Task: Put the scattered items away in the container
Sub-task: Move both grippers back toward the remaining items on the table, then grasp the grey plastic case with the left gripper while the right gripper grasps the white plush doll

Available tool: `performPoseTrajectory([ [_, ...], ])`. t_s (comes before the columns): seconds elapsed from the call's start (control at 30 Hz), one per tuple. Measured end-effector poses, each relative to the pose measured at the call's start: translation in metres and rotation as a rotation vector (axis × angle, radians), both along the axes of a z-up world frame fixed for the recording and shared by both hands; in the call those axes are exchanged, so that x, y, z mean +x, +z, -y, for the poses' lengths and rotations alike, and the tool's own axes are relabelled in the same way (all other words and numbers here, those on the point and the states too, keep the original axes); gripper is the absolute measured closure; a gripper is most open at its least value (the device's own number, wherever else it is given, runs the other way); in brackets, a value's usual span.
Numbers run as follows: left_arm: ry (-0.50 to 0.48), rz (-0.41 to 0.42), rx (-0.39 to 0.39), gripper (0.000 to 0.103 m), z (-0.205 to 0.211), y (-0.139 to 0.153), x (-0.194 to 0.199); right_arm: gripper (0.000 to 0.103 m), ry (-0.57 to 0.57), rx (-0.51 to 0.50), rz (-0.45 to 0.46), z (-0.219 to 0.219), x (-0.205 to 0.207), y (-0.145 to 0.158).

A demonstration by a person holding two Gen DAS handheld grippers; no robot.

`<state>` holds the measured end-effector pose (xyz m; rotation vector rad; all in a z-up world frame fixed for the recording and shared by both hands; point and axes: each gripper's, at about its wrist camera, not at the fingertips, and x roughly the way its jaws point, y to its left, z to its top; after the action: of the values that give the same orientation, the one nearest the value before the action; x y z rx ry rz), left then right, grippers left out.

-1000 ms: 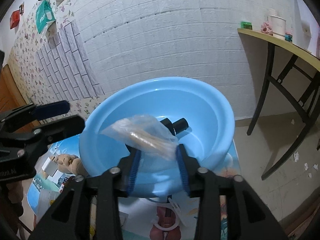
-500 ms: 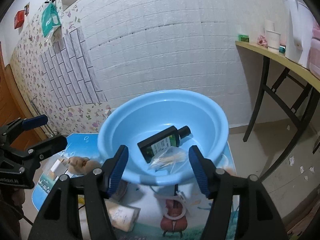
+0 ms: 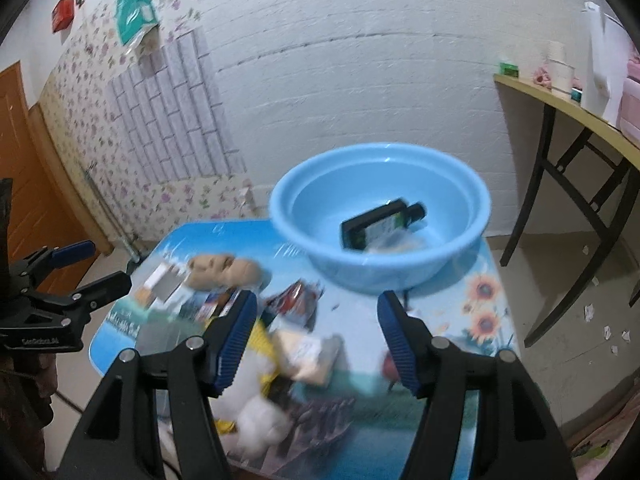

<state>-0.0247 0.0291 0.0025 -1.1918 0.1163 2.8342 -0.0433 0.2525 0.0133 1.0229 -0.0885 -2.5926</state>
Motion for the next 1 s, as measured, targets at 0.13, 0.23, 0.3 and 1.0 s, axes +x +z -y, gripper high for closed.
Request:
performPoseTrajectory([
  [0.13, 0.009, 0.047, 0.030, 0.001, 0.006, -0.025, 0.013, 0.041, 0.016, -0.009, 0.034, 0.009, 0.012, -0.011],
  [0.23, 0.021, 0.090, 0.005, 0.001, 0.004, -0.047, 0.020, 0.041, 0.030, -0.024, 0.073, 0.017, 0.018, -0.021],
  [0.3, 0.028, 0.101, 0.004, 0.001, 0.005, -0.055, 0.022, 0.041, 0.045, -0.025, 0.086, 0.023, 0.022, -0.026],
  [1.0, 0.050, 0.213, 0.113, 0.000, 0.010, -0.098, 0.016, 0.025, 0.101, 0.041, 0.158, 0.057, 0.018, -0.059],
])
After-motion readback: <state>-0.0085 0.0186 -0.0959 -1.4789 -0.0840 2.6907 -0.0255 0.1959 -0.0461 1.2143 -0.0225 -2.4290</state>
